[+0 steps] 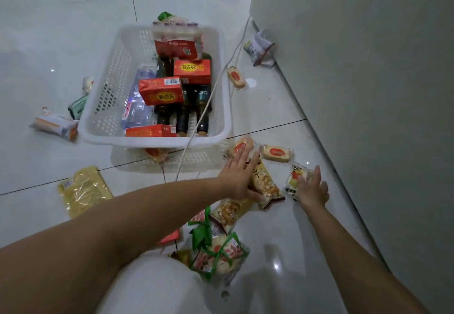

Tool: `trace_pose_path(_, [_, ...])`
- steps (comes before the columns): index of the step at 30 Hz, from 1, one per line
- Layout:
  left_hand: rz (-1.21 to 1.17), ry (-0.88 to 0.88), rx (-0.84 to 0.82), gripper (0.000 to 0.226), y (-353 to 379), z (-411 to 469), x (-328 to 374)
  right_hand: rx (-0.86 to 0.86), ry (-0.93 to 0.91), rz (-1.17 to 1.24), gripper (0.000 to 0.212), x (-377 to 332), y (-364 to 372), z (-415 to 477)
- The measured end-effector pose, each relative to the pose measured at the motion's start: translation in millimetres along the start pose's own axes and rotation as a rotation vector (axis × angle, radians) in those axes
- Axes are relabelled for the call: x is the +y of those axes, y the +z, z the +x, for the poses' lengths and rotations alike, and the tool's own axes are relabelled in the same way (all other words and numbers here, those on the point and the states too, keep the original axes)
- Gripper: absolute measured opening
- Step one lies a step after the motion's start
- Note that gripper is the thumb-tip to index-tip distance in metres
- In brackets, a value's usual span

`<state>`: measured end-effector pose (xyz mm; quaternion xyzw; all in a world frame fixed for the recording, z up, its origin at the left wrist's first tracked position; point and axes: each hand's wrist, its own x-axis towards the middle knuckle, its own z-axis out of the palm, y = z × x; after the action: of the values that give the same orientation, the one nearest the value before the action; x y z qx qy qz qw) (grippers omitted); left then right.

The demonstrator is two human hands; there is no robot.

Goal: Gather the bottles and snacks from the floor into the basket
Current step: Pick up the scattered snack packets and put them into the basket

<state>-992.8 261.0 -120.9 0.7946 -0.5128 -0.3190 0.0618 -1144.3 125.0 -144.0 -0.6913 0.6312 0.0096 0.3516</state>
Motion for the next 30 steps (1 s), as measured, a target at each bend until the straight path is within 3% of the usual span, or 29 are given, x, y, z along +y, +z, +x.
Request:
trace_pose_path(6, [0.008,-0.203,-0.008,0.126,31.4,-15.6,-13.9,0.075,0.124,-0.024,0.094,-1.7,11.8,6.5])
trace_pose_path(10, [-0.081,-0.261,-0.033,0.103,33.5,-11.8,-16.6,0.048,0.18,0.062,0.103,-1.7,9.9,16.1])
trace_pose_path(14, [-0.174,-0.289,-0.023,0.068,23.8,-13.4,-13.0,-0.012,0.239,0.157,0.079,1.0,4.3,13.2])
trace_pose_path(20, [-0.445,-0.175,0.059,0.069,-24.1,-17.7,-2.2,0.005,0.091,0.327,0.042,-22.2,-18.0,6.4])
trace_pose_path(25, [-0.876,-0.05,0.287,0.053,-113.0,-42.7,-2.9,0.06,-0.111,0.446,0.037,-103.2,-57.2,6.9])
trace_pose_path(28, [-1.03,-0.056,0.574,0.049,-167.0,-69.4,-26.8,0.051,-0.233,0.556,0.042,-174.8,-66.0,-12.0])
trace_pose_path(30, [-0.976,-0.138,0.794,0.051,-192.5,-89.1,-54.8,-0.053,-0.299,0.677,0.04,-220.7,-63.1,-34.3])
